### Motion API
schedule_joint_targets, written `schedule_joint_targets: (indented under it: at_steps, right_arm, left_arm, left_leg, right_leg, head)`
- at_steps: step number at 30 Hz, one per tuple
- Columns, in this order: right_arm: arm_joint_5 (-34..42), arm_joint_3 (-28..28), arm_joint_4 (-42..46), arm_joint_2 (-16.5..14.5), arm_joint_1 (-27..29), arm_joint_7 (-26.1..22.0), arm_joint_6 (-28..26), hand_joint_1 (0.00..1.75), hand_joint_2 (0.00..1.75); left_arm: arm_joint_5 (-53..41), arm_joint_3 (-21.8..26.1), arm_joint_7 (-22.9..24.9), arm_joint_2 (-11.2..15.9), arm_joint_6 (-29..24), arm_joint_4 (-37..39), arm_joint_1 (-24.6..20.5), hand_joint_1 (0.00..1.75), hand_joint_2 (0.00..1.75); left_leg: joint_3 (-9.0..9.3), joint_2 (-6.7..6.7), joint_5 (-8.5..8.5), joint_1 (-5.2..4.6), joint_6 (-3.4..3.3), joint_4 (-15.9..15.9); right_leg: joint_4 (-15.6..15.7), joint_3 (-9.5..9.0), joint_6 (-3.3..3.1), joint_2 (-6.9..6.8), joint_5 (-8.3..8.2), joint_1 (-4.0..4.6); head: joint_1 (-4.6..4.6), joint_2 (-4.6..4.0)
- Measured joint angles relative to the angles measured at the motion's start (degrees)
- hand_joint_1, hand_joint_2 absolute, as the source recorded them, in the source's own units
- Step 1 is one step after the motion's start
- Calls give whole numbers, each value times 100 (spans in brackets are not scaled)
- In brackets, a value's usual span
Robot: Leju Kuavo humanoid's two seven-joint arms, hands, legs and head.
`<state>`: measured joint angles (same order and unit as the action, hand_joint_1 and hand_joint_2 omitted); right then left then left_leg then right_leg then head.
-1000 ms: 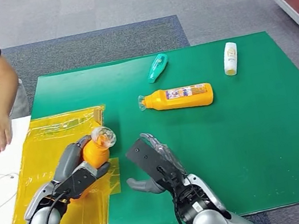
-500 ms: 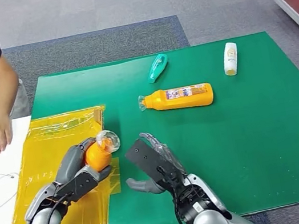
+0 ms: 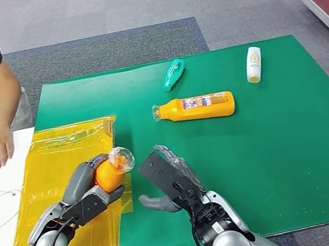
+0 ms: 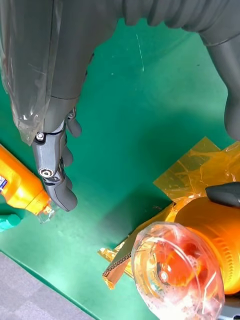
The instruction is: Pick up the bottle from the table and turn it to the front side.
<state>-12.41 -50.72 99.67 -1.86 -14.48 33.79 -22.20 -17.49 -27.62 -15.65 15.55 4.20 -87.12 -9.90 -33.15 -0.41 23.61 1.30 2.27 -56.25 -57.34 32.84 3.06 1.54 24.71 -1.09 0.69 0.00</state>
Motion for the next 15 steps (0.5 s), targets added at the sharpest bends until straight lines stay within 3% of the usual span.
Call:
schedule_joint_targets:
  at_steps: [15]
  right_arm:
    - [-11,-1,0,-2,0,0,-29,0,175]
  left_arm:
    - [3,-44,3,-49,26,48,17,175,175]
  left_leg:
    - [8,-1,0,-1,0,0]
  right_leg:
    - [0,-8,0,0,0,-1]
  head:
    - [1,0]
